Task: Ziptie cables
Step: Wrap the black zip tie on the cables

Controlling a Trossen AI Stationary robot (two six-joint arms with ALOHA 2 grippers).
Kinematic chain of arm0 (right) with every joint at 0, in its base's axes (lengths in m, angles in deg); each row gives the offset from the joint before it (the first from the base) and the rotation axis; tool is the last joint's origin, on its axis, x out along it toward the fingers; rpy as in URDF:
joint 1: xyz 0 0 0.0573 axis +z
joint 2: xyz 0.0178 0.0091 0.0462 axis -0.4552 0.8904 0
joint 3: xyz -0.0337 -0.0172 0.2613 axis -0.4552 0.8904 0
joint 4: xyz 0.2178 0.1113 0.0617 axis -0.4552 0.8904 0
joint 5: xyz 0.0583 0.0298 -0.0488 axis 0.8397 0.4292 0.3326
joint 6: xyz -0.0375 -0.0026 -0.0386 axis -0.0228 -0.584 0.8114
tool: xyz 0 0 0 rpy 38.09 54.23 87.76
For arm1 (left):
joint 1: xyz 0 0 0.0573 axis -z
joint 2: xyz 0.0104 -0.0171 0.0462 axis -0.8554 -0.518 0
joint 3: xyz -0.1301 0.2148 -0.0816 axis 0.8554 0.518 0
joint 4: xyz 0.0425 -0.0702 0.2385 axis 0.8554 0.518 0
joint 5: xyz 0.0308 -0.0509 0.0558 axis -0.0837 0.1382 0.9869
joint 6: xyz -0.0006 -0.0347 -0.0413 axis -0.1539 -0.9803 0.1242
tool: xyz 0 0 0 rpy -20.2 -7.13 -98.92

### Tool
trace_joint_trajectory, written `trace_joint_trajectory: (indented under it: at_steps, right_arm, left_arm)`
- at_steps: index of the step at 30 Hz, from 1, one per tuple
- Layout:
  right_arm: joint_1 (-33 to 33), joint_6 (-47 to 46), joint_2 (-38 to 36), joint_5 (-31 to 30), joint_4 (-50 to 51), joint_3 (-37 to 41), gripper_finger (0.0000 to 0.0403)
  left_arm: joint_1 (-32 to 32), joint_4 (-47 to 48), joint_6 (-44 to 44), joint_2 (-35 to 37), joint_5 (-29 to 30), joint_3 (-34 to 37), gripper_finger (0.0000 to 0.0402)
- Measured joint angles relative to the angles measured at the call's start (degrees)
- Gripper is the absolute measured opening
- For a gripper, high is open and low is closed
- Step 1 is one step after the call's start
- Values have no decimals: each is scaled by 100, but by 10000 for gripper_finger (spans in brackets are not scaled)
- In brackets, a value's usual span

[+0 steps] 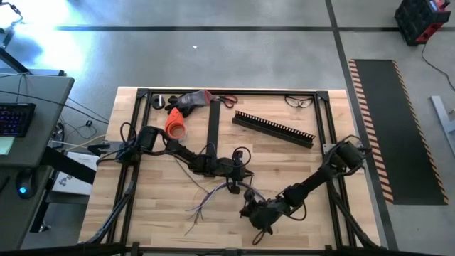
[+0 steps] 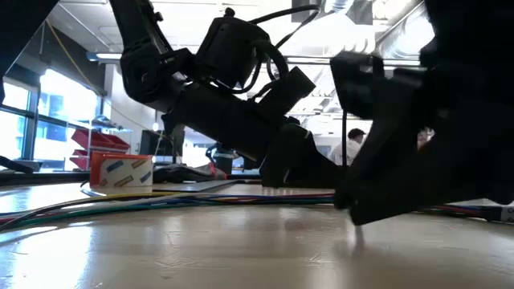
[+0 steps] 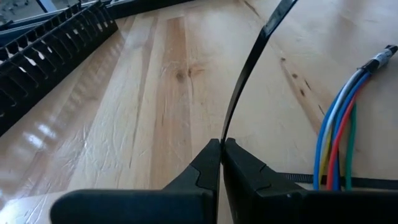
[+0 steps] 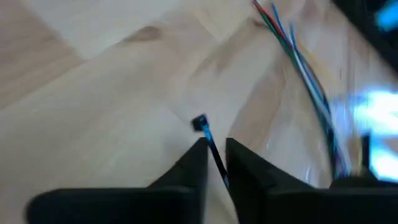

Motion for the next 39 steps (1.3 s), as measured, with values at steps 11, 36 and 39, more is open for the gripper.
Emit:
trace_joint_trajectory:
  at_steps: [11,36,39]
  right_arm:
    - [455,-3875,48,-2486,382,139,0]
    - [557,-5043,28,-2516,-2777,1860,0]
    - [581,-4786,26,-2544,-2836,1860,0]
  left_arm:
    - [155,-20,251,0,292,0,0]
    - [390,-437,501,-2,488,4,0]
    - [356,-445,553,-2,574,4,0]
